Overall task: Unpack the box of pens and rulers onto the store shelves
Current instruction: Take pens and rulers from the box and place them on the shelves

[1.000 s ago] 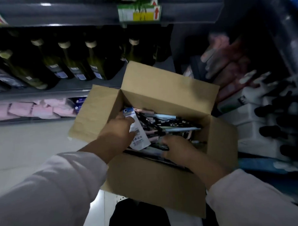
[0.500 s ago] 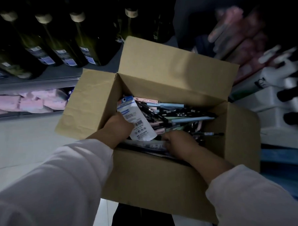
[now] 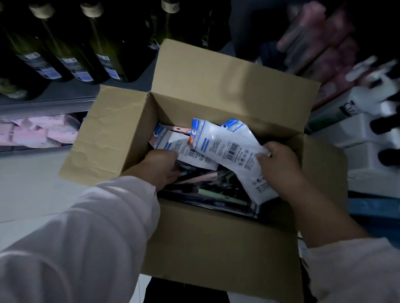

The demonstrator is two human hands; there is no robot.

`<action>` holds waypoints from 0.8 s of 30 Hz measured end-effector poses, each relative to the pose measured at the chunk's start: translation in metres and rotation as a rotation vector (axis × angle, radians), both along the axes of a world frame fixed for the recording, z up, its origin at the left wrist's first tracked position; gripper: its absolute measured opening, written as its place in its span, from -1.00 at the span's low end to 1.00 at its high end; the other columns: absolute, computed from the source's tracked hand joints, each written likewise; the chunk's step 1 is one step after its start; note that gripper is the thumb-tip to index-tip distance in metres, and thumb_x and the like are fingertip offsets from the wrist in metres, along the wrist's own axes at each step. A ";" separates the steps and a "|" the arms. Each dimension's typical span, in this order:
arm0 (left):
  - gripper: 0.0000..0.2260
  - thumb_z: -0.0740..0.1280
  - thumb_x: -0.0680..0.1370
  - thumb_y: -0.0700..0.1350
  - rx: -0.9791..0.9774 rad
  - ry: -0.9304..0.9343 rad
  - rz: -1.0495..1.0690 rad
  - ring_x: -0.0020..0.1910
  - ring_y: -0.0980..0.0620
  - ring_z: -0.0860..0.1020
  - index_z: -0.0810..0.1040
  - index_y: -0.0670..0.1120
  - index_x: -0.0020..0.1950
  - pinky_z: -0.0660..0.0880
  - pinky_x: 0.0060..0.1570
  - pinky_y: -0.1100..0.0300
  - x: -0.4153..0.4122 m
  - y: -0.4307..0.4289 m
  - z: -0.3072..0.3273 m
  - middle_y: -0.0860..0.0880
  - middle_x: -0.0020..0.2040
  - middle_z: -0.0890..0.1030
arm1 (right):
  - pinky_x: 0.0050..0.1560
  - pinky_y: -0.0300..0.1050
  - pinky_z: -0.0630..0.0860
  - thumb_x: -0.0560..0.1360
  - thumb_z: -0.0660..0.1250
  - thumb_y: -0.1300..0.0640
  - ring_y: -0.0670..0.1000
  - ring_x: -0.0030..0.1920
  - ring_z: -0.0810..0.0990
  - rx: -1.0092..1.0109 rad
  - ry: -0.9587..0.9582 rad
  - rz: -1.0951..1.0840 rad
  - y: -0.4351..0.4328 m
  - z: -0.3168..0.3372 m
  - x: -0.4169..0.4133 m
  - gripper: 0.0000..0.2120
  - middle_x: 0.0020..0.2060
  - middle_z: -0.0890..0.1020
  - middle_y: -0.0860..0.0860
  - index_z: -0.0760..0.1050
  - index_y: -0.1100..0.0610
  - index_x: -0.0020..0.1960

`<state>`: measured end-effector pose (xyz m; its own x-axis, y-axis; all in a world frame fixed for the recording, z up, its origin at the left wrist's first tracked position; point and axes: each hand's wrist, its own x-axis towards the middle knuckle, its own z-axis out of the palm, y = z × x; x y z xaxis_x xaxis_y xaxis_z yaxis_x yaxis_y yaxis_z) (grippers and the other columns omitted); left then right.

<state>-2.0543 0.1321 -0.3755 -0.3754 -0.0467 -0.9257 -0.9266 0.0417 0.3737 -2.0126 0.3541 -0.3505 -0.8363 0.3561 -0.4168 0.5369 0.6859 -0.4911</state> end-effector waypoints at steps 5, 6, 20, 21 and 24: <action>-0.93 0.25 0.60 -0.13 0.004 -0.056 0.179 -0.11 -0.04 0.52 0.41 -0.09 0.06 0.44 -0.34 0.20 -0.006 0.013 -0.007 -0.08 -0.19 0.51 | -0.24 -0.15 0.30 0.55 0.23 0.18 0.08 -0.20 0.51 -0.001 0.018 -0.066 0.000 -0.005 0.004 -0.88 -0.26 0.53 0.04 0.51 0.21 -0.04; -0.90 0.28 0.59 -0.11 0.004 -0.054 0.195 -0.11 -0.03 0.52 0.42 -0.08 0.06 0.42 -0.36 0.21 -0.007 0.015 -0.011 -0.08 -0.17 0.53 | -0.24 -0.16 0.30 0.55 0.23 0.18 0.07 -0.22 0.50 -0.012 0.021 -0.084 0.000 -0.006 0.004 -0.88 -0.27 0.53 0.03 0.51 0.20 -0.04; -0.83 0.32 0.55 -0.17 -0.086 0.141 0.269 -0.40 0.00 0.47 0.42 -0.08 -0.23 0.39 -0.39 0.20 -0.007 0.027 0.002 -0.07 -0.29 0.52 | -0.36 -0.25 0.34 0.58 0.21 0.19 -0.08 -0.29 0.51 -0.191 -0.039 -0.137 -0.003 0.006 0.007 -0.90 -0.29 0.54 -0.05 0.49 0.11 -0.05; -0.84 0.32 0.55 -0.19 -0.091 0.170 0.268 -0.38 -0.01 0.48 0.43 -0.07 -0.22 0.42 -0.36 0.18 -0.004 0.026 0.009 -0.08 -0.27 0.54 | -0.36 -0.26 0.34 0.58 0.20 0.19 -0.09 -0.30 0.51 -0.210 -0.044 -0.133 -0.004 0.014 0.009 -0.90 -0.29 0.54 -0.06 0.48 0.10 -0.06; -0.86 0.33 0.53 -0.24 -0.097 0.267 0.258 -0.27 -0.08 0.56 0.48 -0.05 -0.19 0.53 -0.26 0.09 0.006 0.020 0.035 -0.12 -0.17 0.60 | -0.35 -0.25 0.38 0.57 0.22 0.20 -0.08 -0.33 0.51 -0.238 -0.045 -0.135 -0.004 0.040 0.015 -0.90 -0.30 0.57 -0.04 0.50 0.13 -0.08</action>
